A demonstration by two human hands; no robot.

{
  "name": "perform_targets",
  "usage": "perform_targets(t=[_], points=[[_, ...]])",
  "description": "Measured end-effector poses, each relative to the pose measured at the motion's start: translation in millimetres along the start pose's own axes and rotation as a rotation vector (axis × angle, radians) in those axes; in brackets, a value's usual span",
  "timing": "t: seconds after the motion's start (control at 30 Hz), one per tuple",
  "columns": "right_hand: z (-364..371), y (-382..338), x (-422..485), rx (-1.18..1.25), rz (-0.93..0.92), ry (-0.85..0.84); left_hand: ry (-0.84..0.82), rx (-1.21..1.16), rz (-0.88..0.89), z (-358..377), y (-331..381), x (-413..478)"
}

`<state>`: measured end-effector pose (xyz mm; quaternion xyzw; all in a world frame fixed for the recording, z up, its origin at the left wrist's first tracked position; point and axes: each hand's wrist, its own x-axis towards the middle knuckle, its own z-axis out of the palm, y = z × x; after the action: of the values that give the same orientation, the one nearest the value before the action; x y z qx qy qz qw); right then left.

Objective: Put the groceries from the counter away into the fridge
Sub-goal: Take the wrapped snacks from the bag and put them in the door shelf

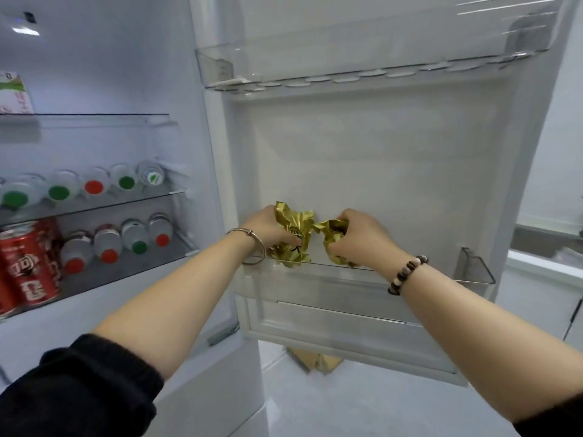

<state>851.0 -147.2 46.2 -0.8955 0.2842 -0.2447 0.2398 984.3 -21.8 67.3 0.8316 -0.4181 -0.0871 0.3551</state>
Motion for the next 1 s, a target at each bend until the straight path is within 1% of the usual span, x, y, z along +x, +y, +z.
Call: perform_targets(t=[0.07, 0.17, 0.23, 0.37, 0.63, 0.73, 0.8, 0.87, 0.93, 1.0], points=[[10, -5, 6, -0.057, 0.030, -0.024, -0.064, 0.044, -0.009, -2, -9, 5], [19, -7, 9, -0.163, 0.030, -0.051, -0.115, 0.061, 0.010, -4, -19, 11], [21, -7, 9, -0.215, 0.021, -0.079, -0.195, 0.109, 0.014, -5, -23, 14], [20, -8, 8, -0.211, 0.026, -0.114, -0.289, 0.227, 0.017, 1, -25, 20], [18, -10, 5, -0.236, 0.061, -0.116, -0.505, 0.211, -0.152, -2, -31, 25], [18, -9, 5, -0.240, 0.072, -0.112, -0.540, 0.176, -0.214, -6, -33, 27], [18, -10, 4, -0.240, 0.081, -0.113, -0.556, 0.204, -0.243, -9, -35, 28], [18, -9, 5, -0.232, 0.090, -0.117, -0.556, 0.302, -0.241, -11, -34, 29], [19, -9, 5, -0.217, 0.100, -0.121, -0.498, 0.572, -0.172, -13, -27, 27], [19, -9, 6, -0.214, 0.104, -0.121, -0.405, 0.832, -0.062, -14, -16, 22]])
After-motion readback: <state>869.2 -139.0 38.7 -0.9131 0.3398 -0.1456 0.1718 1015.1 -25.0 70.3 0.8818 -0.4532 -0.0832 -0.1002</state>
